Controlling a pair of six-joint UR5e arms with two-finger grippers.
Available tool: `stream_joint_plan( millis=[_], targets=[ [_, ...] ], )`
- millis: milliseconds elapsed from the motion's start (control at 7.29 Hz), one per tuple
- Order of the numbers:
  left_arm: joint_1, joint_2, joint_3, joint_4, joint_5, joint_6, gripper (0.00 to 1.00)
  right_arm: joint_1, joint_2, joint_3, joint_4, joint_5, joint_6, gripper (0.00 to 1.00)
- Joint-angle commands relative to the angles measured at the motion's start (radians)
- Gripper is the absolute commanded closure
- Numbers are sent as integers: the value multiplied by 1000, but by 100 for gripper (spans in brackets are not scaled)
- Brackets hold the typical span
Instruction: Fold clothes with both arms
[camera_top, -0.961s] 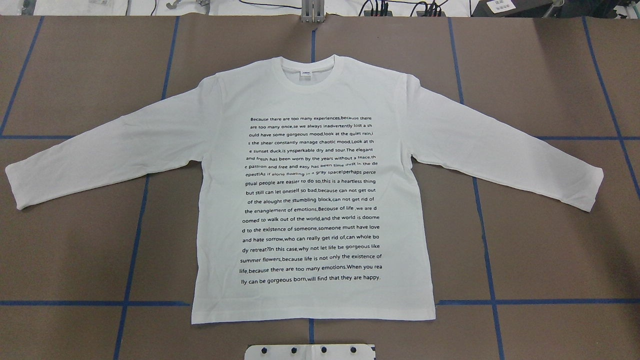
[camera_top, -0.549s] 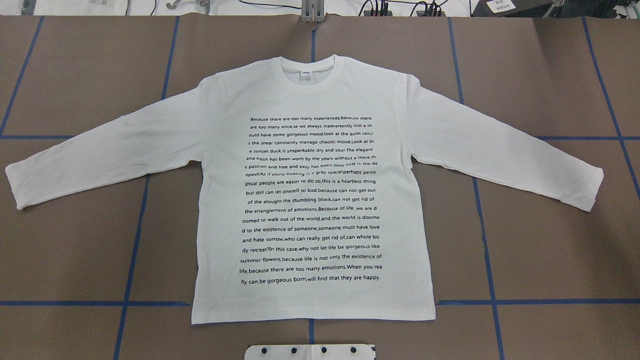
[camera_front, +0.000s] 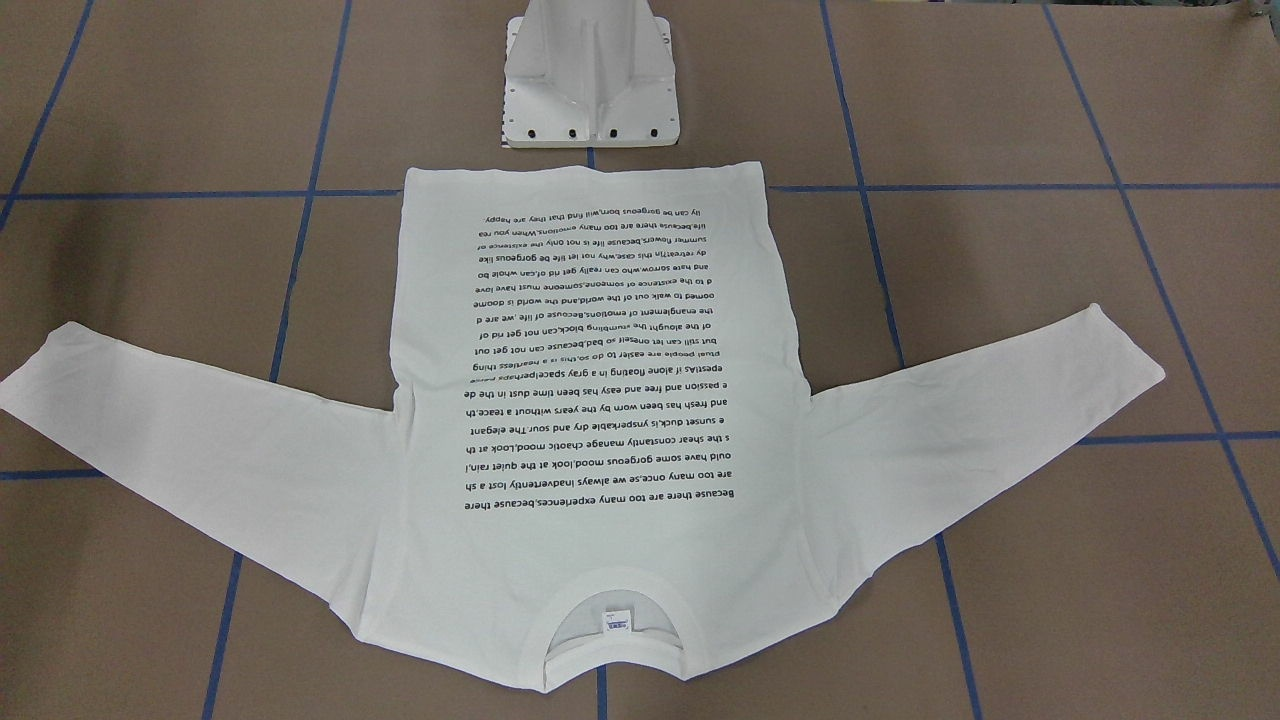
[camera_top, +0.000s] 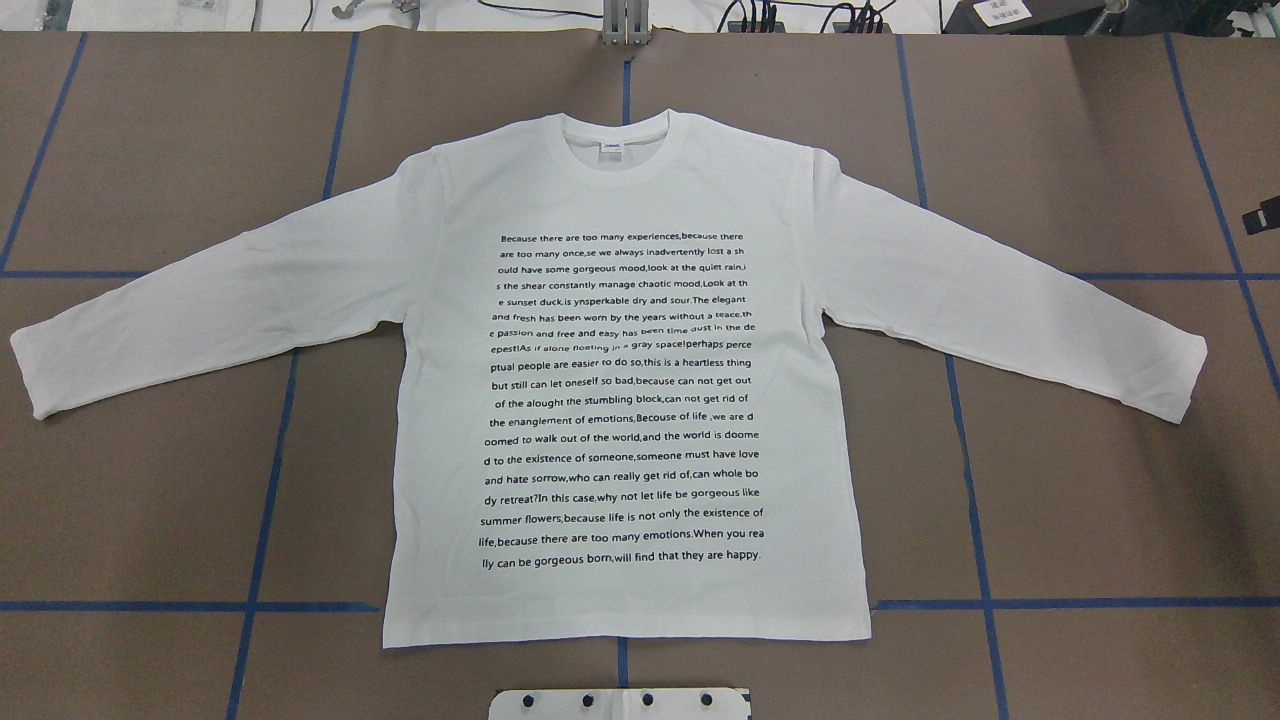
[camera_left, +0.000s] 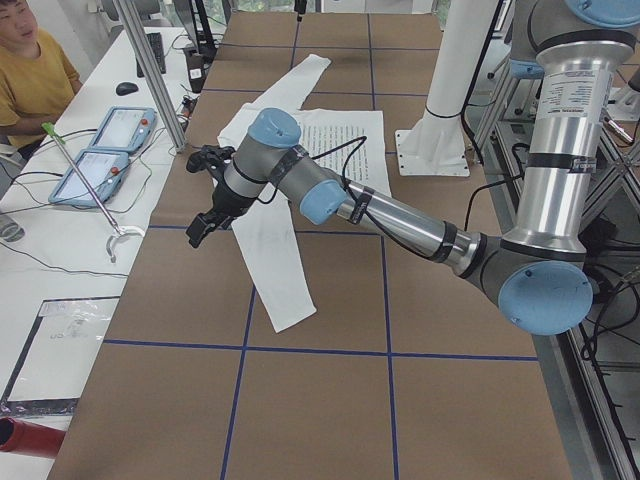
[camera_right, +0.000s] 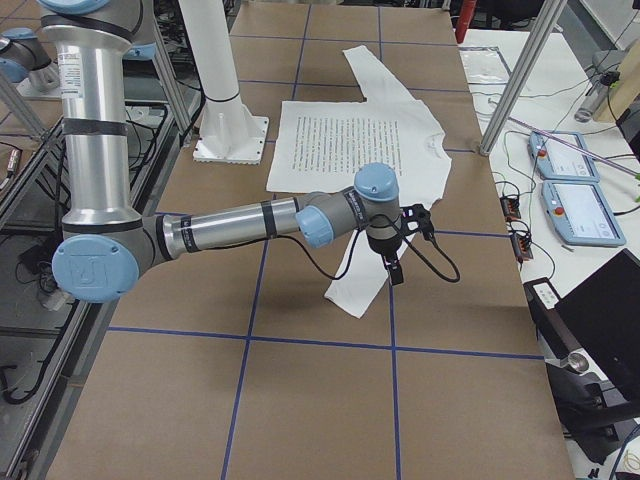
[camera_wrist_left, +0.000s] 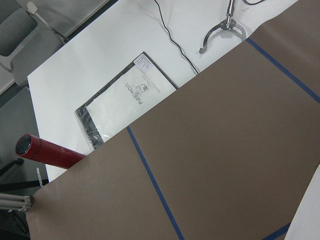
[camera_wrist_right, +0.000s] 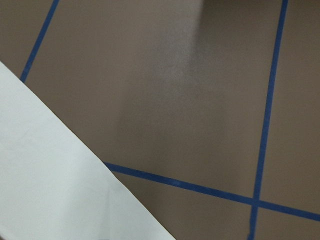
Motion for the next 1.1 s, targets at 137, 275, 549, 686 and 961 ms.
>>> stream_joint_plan(
  millis=[137, 275, 549, 686, 961],
  targets=[
    [0, 4, -1, -2, -67, -5, 0, -110, -56, -235, 478, -17, 294, 24],
    [0, 4, 5, -2, -73, -4, 0, -135, -77, -245, 478, -34, 311, 28],
    [0, 16, 2, -4, -99, -2, 0, -211, -102, -245, 481, -120, 366, 27],
    [0, 28, -2, -4, -101, 0, 0, -244, -102, -255, 481, -153, 370, 27],
    [0, 41, -4, -7, -101, 4, 0, -261, -102, -277, 484, -169, 371, 29]
  ],
)
